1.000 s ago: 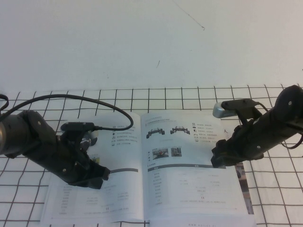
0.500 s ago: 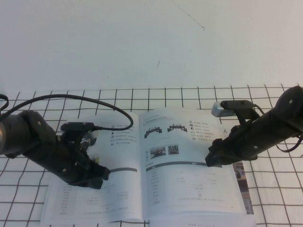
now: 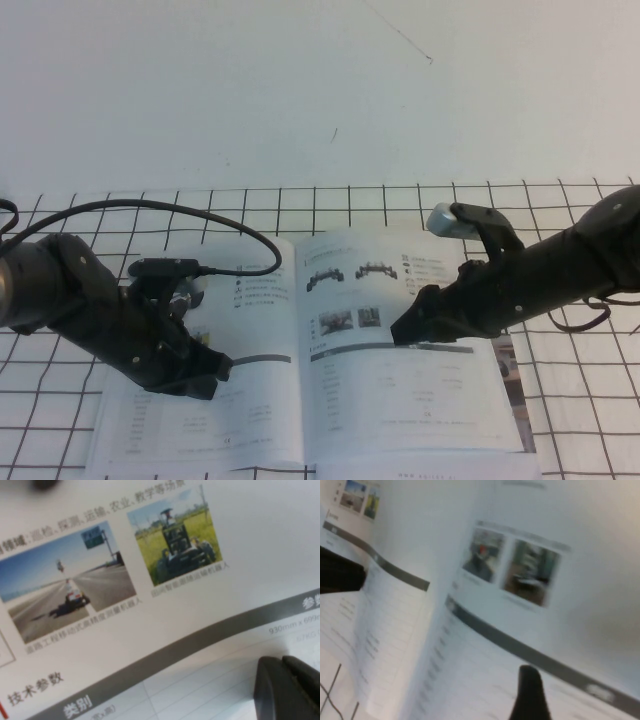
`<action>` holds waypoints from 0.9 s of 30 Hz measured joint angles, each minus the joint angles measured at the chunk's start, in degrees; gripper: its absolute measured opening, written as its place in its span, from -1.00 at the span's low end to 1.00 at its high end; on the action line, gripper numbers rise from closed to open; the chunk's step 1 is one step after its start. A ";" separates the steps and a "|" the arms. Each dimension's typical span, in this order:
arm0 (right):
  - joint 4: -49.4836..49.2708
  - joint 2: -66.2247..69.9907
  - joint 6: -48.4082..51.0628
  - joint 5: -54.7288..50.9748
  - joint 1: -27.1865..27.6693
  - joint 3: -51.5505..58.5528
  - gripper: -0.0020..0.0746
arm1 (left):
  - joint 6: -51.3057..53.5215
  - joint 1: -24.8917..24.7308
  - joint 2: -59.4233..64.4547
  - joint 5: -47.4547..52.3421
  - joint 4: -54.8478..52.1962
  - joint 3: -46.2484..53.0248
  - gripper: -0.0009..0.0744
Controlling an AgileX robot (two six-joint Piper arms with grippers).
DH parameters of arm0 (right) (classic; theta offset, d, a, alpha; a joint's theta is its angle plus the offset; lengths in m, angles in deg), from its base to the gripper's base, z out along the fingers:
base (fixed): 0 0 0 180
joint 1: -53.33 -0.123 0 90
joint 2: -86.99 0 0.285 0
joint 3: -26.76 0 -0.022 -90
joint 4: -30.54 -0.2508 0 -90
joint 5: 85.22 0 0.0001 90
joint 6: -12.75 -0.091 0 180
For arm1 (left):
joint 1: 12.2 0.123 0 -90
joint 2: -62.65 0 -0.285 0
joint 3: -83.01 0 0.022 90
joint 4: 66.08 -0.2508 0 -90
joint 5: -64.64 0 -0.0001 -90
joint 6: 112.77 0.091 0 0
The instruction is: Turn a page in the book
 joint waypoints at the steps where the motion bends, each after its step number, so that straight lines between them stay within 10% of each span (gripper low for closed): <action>1: -0.27 0.00 0.27 -0.12 0.00 0.00 0.29 | 0.00 0.00 0.00 0.00 0.00 0.00 -0.99; 10: 3.83 -4.10 3.08 -0.48 -0.29 -2.41 0.24 | 0.00 0.00 -4.47 0.25 -0.82 0.51 -0.99; 20: 13.14 -23.12 2.20 -3.88 -0.29 -11.72 -0.81 | 0.22 0.00 -31.34 2.16 -0.82 0.51 -0.99; 27: 26.98 -35.28 -8.38 -6.88 -0.29 -11.89 -0.94 | 0.22 0.00 -50.09 9.14 -1.03 0.51 -0.99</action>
